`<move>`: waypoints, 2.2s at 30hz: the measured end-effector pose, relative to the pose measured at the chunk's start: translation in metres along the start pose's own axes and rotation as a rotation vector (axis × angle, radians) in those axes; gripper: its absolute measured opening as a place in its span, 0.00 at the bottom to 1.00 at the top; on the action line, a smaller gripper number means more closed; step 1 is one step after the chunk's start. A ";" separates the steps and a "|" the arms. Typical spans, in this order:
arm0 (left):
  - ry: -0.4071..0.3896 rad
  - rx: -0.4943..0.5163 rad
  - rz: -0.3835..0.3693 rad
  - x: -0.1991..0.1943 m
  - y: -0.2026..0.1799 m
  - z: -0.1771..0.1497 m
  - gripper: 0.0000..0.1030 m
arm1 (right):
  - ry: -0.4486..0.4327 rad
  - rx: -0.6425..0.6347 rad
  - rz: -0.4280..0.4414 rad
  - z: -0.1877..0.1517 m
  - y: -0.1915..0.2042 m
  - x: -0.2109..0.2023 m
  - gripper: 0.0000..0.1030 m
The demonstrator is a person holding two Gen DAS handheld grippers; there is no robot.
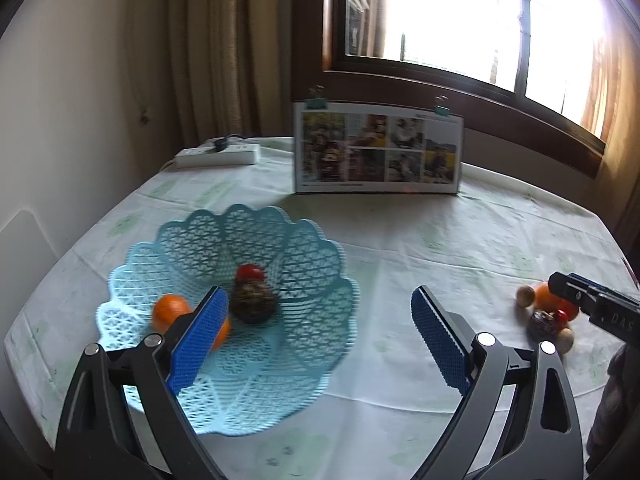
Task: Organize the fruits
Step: 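Reach the right tool to the cluster and grasp a large orange, then grasp a dark brown round fruit with the left tool while the right tool holds the orange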
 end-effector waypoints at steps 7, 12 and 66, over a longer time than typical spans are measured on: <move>0.021 0.063 -0.030 0.007 -0.035 -0.001 0.94 | -0.001 0.083 -0.060 -0.006 -0.052 -0.006 0.49; 0.031 0.087 -0.042 0.011 -0.051 0.000 0.94 | 0.020 0.127 -0.063 -0.010 -0.076 -0.002 0.49; 0.243 0.457 -0.290 0.076 -0.211 -0.037 0.70 | 0.022 0.203 -0.013 -0.024 -0.126 -0.007 0.38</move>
Point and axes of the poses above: each gripper's, at about its wrist camera, not at the fingertips, and x roughly the way its jaws point, y to its left, z to its top, the point moved 1 cm from there along x, roughly the way its jaws point, and after that the axes turned 11 degrees about y, right-handed, at the moved point
